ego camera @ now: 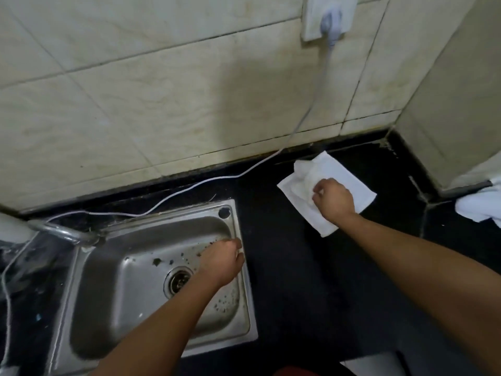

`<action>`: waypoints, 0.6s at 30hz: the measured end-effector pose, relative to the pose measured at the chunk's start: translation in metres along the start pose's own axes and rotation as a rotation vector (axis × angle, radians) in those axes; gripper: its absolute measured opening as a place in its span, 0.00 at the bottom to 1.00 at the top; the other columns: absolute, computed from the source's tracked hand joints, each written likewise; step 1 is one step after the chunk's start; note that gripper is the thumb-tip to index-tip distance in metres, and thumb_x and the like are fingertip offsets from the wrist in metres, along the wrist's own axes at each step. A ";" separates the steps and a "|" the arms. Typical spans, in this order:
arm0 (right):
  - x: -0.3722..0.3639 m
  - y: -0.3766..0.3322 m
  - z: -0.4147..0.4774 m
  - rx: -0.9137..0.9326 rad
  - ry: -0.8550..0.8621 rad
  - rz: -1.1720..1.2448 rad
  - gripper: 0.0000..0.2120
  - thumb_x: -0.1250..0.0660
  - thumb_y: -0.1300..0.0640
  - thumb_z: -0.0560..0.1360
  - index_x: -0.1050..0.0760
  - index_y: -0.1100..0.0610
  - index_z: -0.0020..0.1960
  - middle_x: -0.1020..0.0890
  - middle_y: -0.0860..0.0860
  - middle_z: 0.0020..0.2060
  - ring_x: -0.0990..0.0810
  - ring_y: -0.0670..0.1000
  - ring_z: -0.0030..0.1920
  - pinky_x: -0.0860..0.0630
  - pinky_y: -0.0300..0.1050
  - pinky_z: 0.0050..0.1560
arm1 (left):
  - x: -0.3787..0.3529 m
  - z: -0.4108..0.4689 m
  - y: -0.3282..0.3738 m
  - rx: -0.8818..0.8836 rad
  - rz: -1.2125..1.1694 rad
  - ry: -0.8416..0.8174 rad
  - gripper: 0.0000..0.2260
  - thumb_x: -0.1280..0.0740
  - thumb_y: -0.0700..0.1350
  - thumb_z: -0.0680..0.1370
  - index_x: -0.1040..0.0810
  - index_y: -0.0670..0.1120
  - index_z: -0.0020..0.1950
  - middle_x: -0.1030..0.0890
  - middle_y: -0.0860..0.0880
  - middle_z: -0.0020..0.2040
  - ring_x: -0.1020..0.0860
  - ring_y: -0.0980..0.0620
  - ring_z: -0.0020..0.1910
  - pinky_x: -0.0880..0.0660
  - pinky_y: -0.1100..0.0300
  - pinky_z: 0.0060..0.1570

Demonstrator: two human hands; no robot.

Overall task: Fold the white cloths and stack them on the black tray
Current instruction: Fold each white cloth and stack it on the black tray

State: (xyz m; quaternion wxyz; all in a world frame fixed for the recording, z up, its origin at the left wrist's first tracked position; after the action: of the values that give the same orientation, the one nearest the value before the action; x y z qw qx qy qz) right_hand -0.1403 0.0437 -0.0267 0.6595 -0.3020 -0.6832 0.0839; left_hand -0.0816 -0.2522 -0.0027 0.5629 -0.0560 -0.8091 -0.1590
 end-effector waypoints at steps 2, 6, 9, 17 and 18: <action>0.019 -0.002 -0.012 -0.006 0.078 0.111 0.06 0.35 0.61 0.75 0.20 0.59 0.48 0.21 0.55 0.50 0.21 0.55 0.48 0.31 0.41 0.45 | -0.001 0.004 0.004 -0.057 0.005 -0.025 0.11 0.40 0.51 0.78 0.23 0.48 0.56 0.19 0.48 0.52 0.21 0.48 0.49 0.23 0.54 0.48; 0.057 0.001 -0.048 -0.125 0.190 0.323 0.07 0.37 0.64 0.74 0.19 0.58 0.44 0.19 0.50 0.43 0.22 0.48 0.43 0.29 0.39 0.44 | -0.005 0.019 0.026 -0.199 0.003 -0.025 0.09 0.39 0.49 0.78 0.24 0.47 0.53 0.21 0.48 0.51 0.22 0.48 0.50 0.24 0.54 0.47; 0.073 0.020 -0.083 -0.212 0.249 0.401 0.08 0.36 0.63 0.74 0.20 0.56 0.41 0.18 0.50 0.38 0.23 0.46 0.37 0.30 0.34 0.36 | -0.016 0.021 0.050 -0.287 -0.023 -0.061 0.10 0.39 0.49 0.78 0.24 0.48 0.56 0.22 0.48 0.53 0.23 0.47 0.53 0.26 0.54 0.49; 0.068 0.133 -0.186 -0.527 0.167 0.228 0.06 0.34 0.58 0.76 0.21 0.54 0.41 0.19 0.51 0.38 0.20 0.52 0.41 0.26 0.43 0.42 | -0.052 0.008 0.111 -0.493 0.001 -0.201 0.09 0.39 0.49 0.77 0.24 0.47 0.53 0.21 0.48 0.52 0.23 0.47 0.52 0.27 0.54 0.49; 0.067 0.146 -0.194 -0.560 0.134 0.200 0.06 0.35 0.57 0.77 0.21 0.53 0.43 0.18 0.52 0.40 0.20 0.52 0.42 0.26 0.44 0.42 | -0.055 0.008 0.117 -0.504 0.015 -0.215 0.09 0.39 0.49 0.78 0.24 0.48 0.54 0.21 0.48 0.52 0.23 0.47 0.52 0.26 0.54 0.50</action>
State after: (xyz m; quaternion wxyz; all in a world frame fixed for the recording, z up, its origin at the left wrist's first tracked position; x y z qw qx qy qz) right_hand 0.0923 0.1409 -0.0224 0.5828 -0.5428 -0.6015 -0.0633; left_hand -0.0372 -0.1347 -0.0334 0.4433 -0.2170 -0.7986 -0.3444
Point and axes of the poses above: each hand's wrist, its own z-axis towards the middle knuckle, its own x-axis out of the back of the hand, y = z × x, the point moved 1 cm from there along z, towards the middle knuckle
